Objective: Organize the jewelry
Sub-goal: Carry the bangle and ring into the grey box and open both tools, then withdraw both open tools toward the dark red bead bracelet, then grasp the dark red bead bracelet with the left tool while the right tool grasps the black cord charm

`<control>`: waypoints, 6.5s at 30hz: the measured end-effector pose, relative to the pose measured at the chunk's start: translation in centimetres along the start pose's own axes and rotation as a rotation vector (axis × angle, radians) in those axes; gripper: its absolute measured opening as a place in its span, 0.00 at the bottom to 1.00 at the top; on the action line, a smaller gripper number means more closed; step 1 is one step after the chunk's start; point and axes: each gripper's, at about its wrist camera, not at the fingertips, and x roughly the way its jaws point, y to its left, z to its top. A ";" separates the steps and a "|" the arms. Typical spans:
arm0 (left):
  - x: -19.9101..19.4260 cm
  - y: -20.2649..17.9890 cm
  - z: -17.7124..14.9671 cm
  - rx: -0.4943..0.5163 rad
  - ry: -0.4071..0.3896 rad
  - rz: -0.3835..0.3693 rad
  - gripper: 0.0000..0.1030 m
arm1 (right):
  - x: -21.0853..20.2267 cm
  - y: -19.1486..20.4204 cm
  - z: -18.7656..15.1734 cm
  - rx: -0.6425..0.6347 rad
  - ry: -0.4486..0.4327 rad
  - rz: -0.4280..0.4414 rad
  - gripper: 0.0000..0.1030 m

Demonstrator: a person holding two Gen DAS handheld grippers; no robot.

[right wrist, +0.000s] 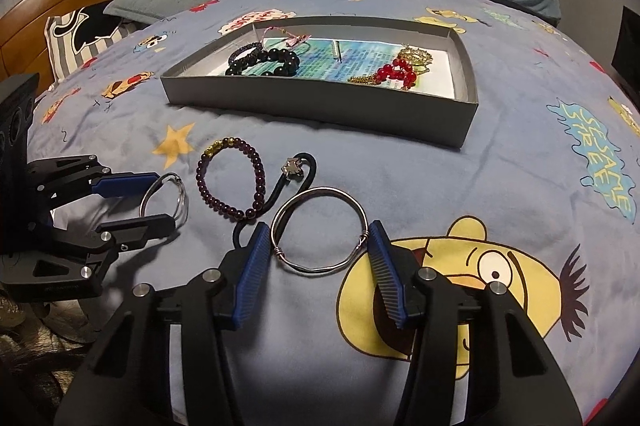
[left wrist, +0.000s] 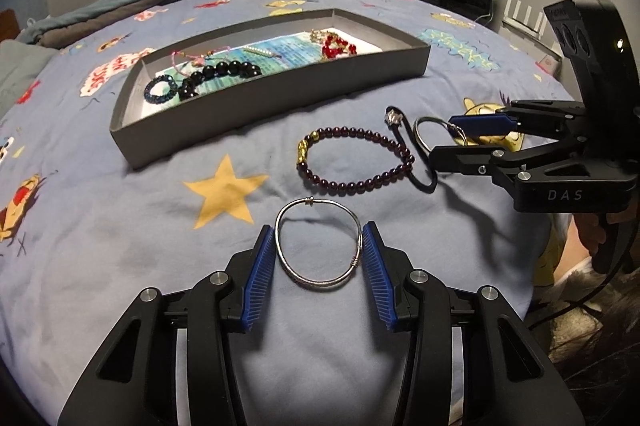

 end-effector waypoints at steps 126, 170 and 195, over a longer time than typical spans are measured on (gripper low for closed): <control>2.9 11.9 13.7 -0.140 0.211 0.153 0.73 | 4.9 -4.1 17.0 0.074 0.033 -0.093 0.81; -0.5 4.4 5.3 -0.112 0.033 0.108 0.83 | -2.3 -1.8 3.1 0.087 -0.025 -0.120 0.91; 4.3 1.1 4.9 -0.018 0.068 0.005 0.26 | -1.3 -1.5 1.1 0.078 -0.007 -0.111 0.74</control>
